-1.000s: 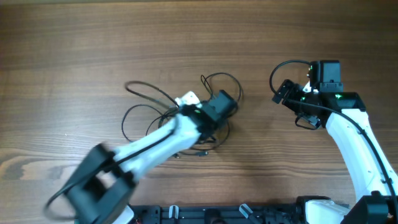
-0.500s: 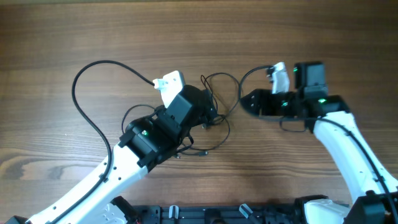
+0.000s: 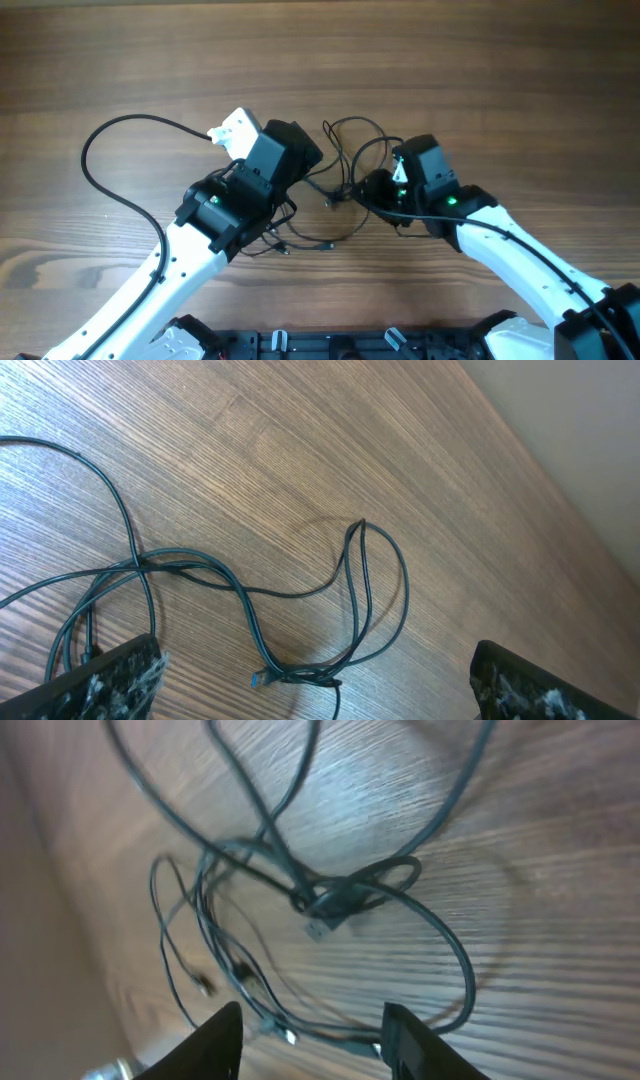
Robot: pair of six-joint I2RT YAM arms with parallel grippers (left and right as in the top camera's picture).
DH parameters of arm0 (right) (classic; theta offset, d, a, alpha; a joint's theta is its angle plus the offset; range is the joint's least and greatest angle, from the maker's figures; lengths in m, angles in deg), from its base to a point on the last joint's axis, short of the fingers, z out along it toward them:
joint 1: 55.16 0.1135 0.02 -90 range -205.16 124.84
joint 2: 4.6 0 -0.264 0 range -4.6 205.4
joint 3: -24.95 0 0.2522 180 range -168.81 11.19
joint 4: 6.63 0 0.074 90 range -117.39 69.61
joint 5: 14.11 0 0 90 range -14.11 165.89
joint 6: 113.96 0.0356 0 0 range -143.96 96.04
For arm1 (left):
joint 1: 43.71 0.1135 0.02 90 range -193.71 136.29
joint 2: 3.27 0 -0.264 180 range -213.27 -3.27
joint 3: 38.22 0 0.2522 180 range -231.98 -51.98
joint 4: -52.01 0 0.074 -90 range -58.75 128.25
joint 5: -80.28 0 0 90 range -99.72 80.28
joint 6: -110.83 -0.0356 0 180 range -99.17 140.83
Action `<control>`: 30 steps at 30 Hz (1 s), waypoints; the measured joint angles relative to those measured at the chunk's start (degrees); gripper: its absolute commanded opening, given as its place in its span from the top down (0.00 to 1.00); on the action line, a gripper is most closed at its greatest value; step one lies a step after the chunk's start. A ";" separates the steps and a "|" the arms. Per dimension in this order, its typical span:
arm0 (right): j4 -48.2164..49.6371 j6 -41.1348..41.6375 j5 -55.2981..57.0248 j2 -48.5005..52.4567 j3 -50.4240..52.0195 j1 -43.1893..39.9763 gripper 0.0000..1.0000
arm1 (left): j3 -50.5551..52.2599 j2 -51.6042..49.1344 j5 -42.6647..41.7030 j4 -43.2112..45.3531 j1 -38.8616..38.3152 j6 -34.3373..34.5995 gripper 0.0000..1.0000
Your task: Untangle cables
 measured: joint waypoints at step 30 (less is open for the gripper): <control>45.07 5.84 -31.34 16.81 0.50 -9.31 0.96 | 0.00 -0.37 -9.18 -3.54 0.04 -14.71 0.08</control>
